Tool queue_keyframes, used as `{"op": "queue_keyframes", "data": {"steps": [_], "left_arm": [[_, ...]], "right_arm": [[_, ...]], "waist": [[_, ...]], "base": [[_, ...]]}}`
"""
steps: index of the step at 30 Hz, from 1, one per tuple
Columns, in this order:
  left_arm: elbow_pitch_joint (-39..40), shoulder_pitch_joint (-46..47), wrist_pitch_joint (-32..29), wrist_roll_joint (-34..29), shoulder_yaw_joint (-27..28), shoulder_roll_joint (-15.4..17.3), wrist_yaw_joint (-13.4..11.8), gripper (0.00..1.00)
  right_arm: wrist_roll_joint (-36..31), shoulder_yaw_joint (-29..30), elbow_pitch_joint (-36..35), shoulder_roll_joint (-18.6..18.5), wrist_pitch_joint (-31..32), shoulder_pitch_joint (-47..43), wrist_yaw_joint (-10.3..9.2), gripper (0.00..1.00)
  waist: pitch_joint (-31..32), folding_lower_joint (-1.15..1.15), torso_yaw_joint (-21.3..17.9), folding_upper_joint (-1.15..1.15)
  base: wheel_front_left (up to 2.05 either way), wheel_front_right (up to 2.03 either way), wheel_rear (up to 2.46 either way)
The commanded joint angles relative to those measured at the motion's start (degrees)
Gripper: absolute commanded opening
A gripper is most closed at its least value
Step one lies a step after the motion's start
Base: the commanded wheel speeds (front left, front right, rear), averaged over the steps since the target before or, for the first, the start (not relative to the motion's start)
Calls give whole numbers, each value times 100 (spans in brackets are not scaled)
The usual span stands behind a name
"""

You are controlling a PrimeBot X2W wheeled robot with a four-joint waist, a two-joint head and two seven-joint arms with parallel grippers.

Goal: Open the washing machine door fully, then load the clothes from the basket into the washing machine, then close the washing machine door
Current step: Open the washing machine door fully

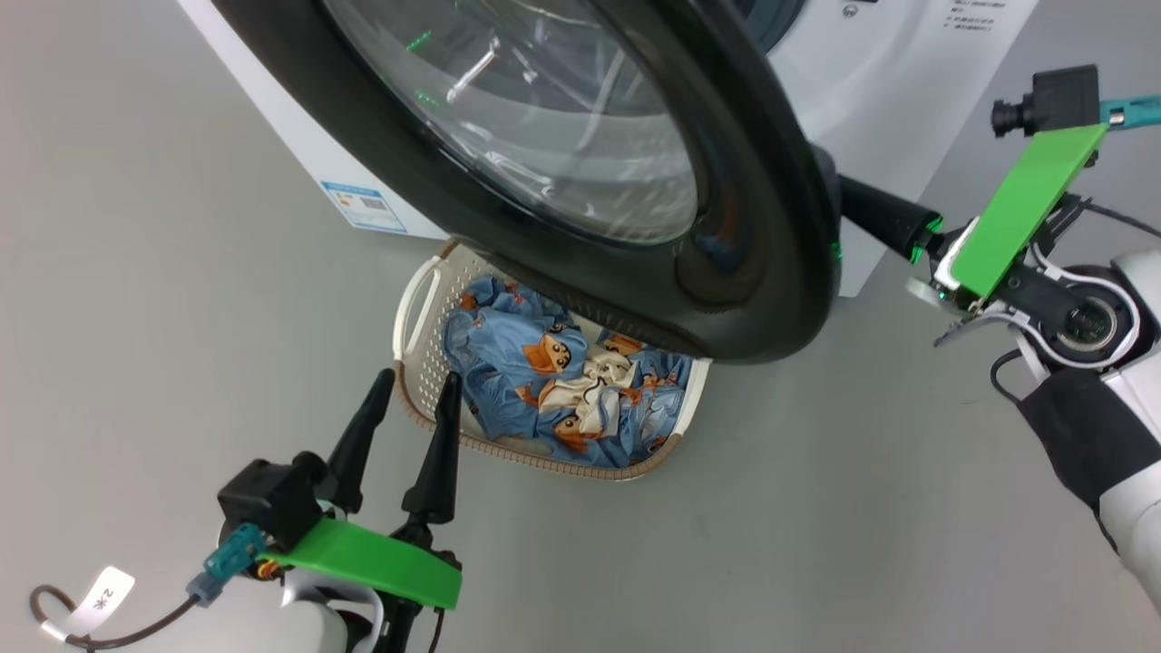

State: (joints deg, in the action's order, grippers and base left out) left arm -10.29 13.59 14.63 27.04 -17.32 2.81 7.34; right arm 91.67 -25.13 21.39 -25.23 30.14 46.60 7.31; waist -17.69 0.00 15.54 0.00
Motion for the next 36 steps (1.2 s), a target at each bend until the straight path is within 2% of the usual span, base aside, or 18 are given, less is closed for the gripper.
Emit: {"op": "queue_keyframes", "data": {"steps": [1, 21, 36], "left_arm": [[110, -35, 37, -12, 213, 125, 14, 100], [148, -339, 37, -46, 386, 159, 14, 100], [167, -541, 37, -60, 502, 169, 14, 100]], "right_arm": [[-46, -72, -215, 68, 43, -157, 18, 0], [-72, -422, -928, 330, 320, -1157, 18, 0], [-142, -761, -1301, 656, 456, -1522, 18, 0]], "waist": [[57, 0, -31, 0], [469, 0, 48, 0], [702, 0, 235, 0]], "base": [[0, 0, 0], [0, 0, 0], [0, 0, 0]]}}
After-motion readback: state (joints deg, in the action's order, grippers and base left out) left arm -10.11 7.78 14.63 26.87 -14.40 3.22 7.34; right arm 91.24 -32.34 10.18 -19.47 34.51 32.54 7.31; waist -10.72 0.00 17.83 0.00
